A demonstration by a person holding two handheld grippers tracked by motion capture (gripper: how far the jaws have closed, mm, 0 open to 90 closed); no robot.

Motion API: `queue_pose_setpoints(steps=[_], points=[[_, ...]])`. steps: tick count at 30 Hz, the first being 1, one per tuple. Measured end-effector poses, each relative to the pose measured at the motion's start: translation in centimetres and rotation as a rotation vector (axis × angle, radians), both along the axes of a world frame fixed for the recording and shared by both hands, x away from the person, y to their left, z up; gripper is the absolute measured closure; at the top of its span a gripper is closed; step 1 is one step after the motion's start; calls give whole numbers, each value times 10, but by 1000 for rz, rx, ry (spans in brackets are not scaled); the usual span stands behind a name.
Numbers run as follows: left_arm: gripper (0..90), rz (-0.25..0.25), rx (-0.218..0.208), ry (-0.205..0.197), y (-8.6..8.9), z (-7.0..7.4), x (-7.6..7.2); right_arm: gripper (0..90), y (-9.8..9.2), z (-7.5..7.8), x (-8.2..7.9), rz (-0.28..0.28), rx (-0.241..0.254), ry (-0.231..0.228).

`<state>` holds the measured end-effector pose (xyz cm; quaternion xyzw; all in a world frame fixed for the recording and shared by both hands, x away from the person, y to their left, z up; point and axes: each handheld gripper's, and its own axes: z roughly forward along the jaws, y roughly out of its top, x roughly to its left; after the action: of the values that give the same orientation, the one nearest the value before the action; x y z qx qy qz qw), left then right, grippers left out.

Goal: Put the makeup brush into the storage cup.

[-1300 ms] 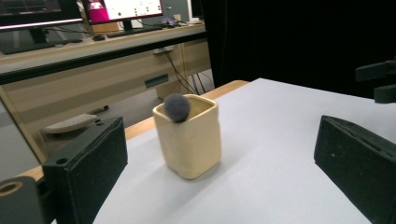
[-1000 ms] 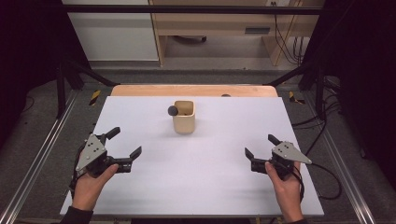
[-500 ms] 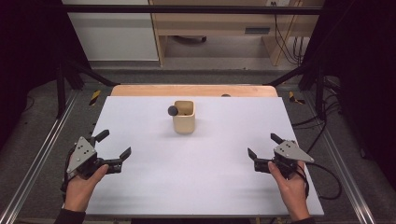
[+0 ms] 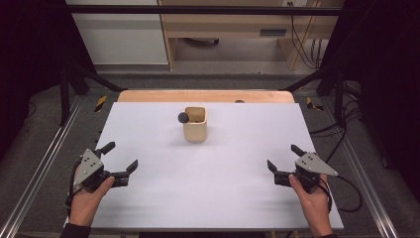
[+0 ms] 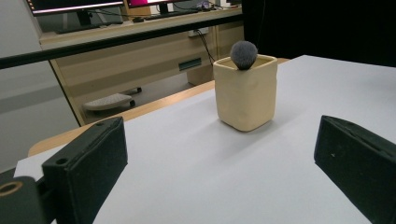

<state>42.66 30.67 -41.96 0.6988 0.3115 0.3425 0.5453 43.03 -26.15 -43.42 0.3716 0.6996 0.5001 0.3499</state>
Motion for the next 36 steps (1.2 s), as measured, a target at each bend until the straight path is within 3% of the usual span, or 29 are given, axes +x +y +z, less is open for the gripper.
queue_pose_setpoints(steps=[25,36], points=[[25,10,-26,37,7,-31,-2,40,-8,-25,-6,-6,33,34],[25,3,-57,23,7,-41,-6,38,-2,-33,-5,24,61,28]])
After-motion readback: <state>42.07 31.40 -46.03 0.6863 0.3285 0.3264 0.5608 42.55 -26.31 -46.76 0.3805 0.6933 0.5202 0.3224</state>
